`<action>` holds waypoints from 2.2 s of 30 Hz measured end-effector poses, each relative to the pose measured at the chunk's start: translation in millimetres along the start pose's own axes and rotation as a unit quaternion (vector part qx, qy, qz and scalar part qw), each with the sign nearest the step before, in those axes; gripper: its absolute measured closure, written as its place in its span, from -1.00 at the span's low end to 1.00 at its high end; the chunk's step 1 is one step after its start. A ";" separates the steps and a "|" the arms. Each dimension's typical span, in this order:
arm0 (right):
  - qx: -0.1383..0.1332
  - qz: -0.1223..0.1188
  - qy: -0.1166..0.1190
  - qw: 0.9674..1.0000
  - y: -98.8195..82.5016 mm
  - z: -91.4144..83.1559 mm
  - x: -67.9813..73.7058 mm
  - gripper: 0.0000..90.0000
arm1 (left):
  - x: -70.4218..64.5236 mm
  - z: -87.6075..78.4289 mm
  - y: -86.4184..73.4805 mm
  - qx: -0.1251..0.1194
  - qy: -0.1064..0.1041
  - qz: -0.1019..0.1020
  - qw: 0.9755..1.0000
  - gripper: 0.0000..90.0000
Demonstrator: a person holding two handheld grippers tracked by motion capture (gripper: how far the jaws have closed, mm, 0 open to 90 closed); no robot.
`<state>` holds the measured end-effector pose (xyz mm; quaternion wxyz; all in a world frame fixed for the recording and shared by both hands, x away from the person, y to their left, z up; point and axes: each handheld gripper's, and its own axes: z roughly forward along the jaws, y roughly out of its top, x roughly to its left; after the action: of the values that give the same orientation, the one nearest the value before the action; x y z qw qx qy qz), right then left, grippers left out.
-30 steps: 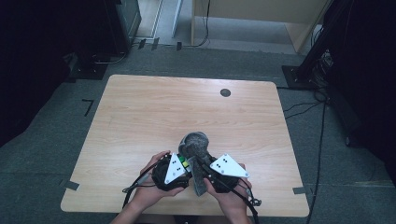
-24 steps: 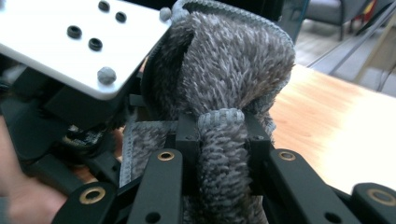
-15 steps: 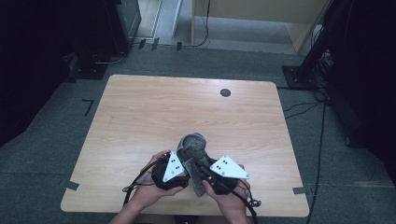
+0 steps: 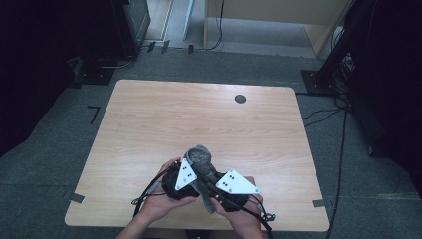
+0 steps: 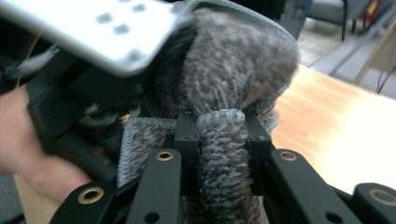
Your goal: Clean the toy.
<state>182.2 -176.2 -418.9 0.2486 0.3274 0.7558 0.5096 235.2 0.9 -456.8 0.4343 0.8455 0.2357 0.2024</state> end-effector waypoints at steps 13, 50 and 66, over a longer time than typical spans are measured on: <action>0.012 -0.034 0.000 0.999 5.9 4.8 5.7 0.65 | -7.5 -1.1 0.8 0.000 -0.017 -0.003 1.000 -0.24; 0.003 0.019 -0.026 0.999 3.6 -3.0 -15.3 0.66 | -5.4 -4.4 1.6 -0.010 -0.021 -0.016 1.000 -0.24; 0.011 0.019 0.000 1.000 6.4 -4.4 -10.2 0.67 | -11.6 -2.8 2.2 -0.014 -0.028 -0.012 0.999 -0.24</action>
<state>187.4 -184.8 -410.9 0.2352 0.3446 0.7549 0.5061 224.8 -5.1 -455.1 0.4548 0.8419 0.2309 0.1762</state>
